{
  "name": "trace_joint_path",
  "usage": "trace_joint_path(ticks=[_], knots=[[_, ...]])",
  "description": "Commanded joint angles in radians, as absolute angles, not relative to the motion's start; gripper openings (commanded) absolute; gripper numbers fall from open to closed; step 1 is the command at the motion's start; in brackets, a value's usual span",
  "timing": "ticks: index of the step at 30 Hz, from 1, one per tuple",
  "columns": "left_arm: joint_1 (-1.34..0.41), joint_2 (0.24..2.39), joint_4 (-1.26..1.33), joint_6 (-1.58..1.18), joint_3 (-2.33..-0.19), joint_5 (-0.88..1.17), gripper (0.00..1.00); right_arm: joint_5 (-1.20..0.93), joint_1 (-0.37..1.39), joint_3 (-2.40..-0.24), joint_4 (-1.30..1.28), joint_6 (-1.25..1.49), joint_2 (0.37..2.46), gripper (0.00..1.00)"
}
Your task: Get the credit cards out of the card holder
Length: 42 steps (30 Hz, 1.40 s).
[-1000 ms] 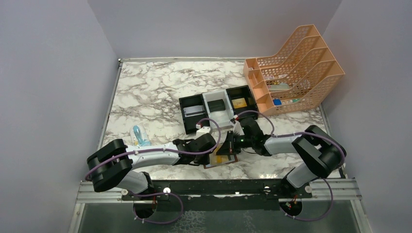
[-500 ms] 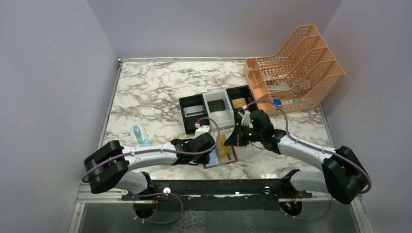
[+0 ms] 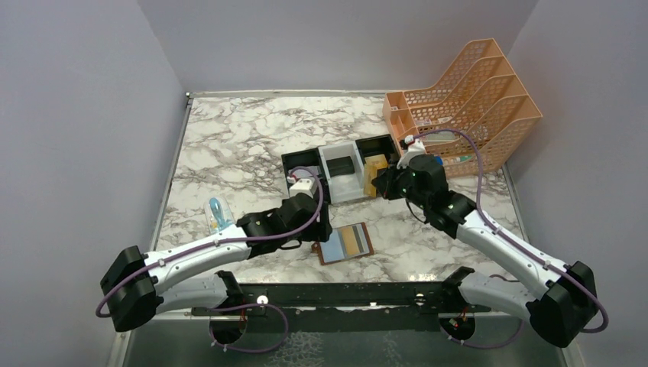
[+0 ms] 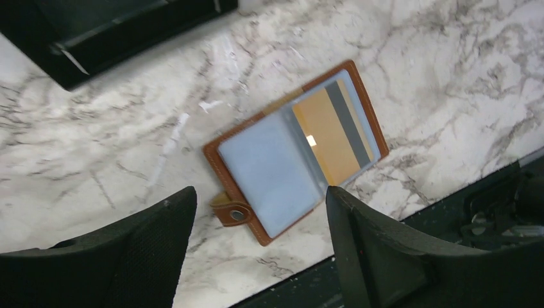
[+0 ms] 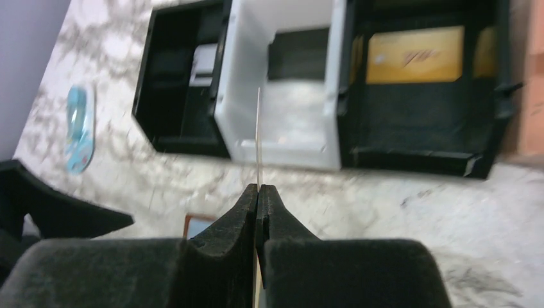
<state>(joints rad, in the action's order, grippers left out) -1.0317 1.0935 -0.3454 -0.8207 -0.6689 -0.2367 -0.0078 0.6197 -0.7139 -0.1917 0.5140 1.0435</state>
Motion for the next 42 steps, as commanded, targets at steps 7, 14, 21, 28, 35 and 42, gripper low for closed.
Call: trace_joint_path(ticks=[7,14,21,28,35,42], knots=[[-0.805,1.009,-0.43,-0.686,-0.694,-0.179,0.89,0.39,0.617,-0.842,-0.149,0.223,1.163,0.01],[-0.772,0.993,-0.439,-0.692,-0.664,-0.155,0.89,0.413,0.617,-0.944,-0.187,0.198,1.376,0.01],[-0.764,0.942,-0.466,-0.708,-0.642,-0.178,0.9,0.295,0.617,-1.022,-0.206,0.203,1.51,0.01],[-0.754,0.915,-0.483,-0.722,-0.624,-0.195,0.9,0.161,0.617,-1.026,-0.243,0.233,1.514,0.01],[-0.752,0.922,-0.483,-0.724,-0.629,-0.193,0.9,0.067,0.617,-1.009,-0.261,0.288,1.497,0.01],[-0.752,0.927,-0.483,-0.727,-0.629,-0.192,0.9,0.125,0.618,-0.997,-0.231,0.236,1.483,0.01]])
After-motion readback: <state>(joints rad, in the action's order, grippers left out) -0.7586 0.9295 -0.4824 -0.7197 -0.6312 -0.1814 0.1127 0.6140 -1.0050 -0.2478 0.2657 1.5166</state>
